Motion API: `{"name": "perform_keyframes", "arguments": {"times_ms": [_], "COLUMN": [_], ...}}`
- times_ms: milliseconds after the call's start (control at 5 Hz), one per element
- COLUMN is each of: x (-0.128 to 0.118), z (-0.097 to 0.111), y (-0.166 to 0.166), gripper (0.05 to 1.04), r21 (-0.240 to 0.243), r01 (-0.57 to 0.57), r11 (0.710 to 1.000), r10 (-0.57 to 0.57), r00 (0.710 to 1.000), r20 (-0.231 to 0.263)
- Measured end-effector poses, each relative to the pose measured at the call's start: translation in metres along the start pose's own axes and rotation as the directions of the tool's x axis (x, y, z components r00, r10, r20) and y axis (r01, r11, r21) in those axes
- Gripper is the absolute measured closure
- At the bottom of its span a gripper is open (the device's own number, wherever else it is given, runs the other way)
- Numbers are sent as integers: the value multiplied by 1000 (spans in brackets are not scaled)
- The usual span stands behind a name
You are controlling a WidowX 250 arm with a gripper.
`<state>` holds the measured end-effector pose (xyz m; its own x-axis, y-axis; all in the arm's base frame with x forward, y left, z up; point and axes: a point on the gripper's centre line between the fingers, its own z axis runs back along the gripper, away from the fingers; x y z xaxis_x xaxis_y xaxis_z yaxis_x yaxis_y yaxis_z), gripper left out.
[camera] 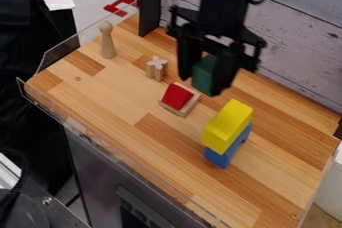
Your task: Put the green cube on top of the yellow rectangle
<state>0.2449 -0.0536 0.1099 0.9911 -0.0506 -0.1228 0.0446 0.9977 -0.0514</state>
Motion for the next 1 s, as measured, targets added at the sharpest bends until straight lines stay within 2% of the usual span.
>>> {"name": "perform_keyframes", "arguments": {"times_ms": [400, 1000], "x": [-3, 1], "z": [-1, -25], "y": [-16, -23], "gripper": [516, 516], "r21": [12, -8], "r01": [50, 68], "r11": [999, 998], "r10": [-50, -68], "r00": [999, 996], "r20": [-3, -49]}}
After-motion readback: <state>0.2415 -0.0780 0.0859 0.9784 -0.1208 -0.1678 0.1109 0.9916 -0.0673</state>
